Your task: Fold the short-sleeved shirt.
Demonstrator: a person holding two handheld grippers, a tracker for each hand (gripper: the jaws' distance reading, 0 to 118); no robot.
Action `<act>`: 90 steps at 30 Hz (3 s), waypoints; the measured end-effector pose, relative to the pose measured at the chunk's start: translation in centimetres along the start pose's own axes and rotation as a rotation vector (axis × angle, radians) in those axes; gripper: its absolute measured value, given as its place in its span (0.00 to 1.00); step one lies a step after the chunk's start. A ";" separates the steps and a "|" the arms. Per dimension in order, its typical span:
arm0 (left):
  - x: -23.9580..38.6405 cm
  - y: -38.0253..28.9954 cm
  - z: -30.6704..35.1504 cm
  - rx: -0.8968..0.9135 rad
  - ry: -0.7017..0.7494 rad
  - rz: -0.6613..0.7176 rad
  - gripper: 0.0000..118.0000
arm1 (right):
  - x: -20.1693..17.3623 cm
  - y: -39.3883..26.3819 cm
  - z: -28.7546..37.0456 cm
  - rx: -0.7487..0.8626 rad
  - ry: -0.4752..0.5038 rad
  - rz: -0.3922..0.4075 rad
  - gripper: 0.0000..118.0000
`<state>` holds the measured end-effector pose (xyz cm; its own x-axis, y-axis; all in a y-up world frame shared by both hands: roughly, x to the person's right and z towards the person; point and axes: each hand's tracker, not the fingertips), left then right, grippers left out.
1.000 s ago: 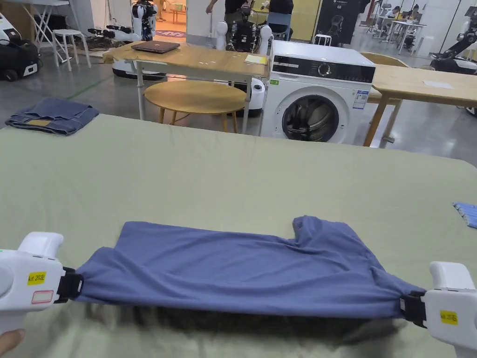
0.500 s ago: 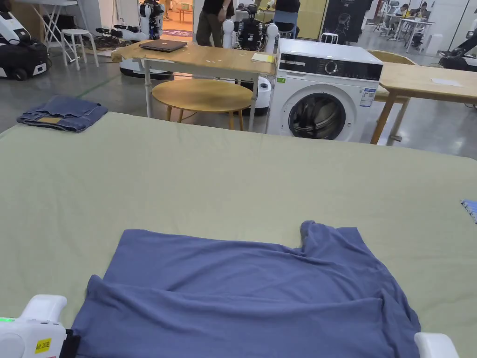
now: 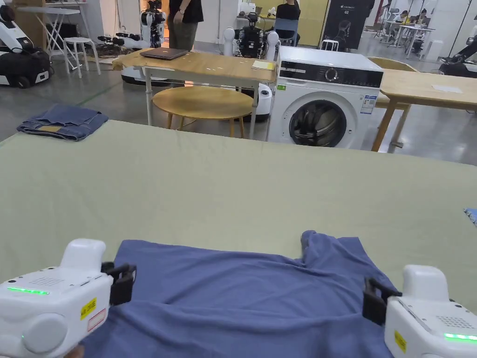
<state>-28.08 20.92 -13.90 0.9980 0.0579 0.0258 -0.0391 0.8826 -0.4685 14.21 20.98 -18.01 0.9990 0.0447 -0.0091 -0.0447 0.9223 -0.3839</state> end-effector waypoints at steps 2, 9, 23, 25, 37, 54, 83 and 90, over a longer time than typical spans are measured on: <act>1.5 0.9 0.2 0.079 0.012 -0.015 0.25 | -1.6 0.8 0.5 0.095 -0.004 -0.013 0.20; 3.1 2.1 -1.0 0.218 0.106 -0.081 0.00 | -5.9 2.3 0.5 0.182 0.024 0.010 0.00; -9.7 7.3 -17.7 -0.322 0.085 0.127 0.00 | -7.5 2.2 -4.5 0.062 0.102 -0.019 0.00; -11.2 7.4 -20.1 -0.405 0.061 0.165 0.02 | -7.3 2.0 -5.1 0.046 0.102 -0.021 0.00; -7.7 5.3 -24.0 -0.631 0.112 0.118 0.40 | -5.3 0.2 -7.8 -0.073 0.059 -0.002 0.00; -7.8 6.4 -16.3 -0.359 0.041 0.068 0.00 | 4.2 5.2 -20.6 -0.433 0.019 -0.021 0.05; -8.5 6.2 -10.5 -0.270 0.004 0.129 0.00 | 6.7 7.4 -19.2 -0.415 0.118 -0.045 0.00; -9.0 5.9 -5.2 -0.222 -0.038 0.140 0.00 | 8.2 8.5 -8.3 -0.334 0.127 -0.051 0.00</act>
<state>-37.06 23.16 -21.47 0.9809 0.1933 -0.0212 -0.1601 0.7408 -0.6524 22.08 25.95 -29.01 0.9938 -0.0662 -0.0889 -0.0100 0.7449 -0.6671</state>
